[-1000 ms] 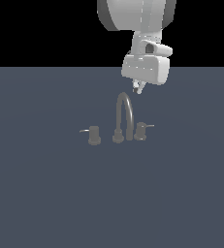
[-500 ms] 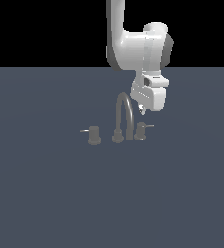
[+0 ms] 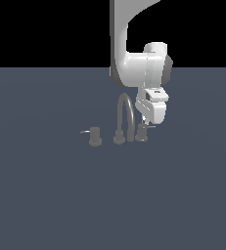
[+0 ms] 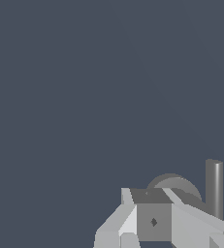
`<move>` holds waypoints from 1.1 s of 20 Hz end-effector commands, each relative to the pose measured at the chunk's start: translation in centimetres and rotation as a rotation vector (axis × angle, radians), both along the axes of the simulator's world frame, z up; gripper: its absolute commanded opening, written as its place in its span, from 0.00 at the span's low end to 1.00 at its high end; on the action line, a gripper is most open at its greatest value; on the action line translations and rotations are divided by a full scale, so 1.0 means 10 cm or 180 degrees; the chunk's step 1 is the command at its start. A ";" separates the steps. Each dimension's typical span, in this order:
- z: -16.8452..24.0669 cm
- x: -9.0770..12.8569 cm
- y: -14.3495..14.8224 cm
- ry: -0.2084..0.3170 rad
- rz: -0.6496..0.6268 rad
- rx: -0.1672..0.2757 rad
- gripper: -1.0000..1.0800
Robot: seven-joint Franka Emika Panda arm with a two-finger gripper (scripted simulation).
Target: Turn on the faucet by rotating a designated handle.
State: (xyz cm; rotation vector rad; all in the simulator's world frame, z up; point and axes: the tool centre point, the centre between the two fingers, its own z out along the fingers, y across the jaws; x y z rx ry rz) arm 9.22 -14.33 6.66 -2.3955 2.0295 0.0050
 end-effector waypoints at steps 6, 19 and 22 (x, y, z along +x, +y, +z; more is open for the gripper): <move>-0.04 0.00 -0.01 -0.0001 -0.0027 -0.0010 0.00; -0.04 -0.26 -0.17 -0.0025 -0.0007 -0.0010 0.00; -0.04 -0.35 -0.18 -0.0020 -0.0012 -0.0010 0.00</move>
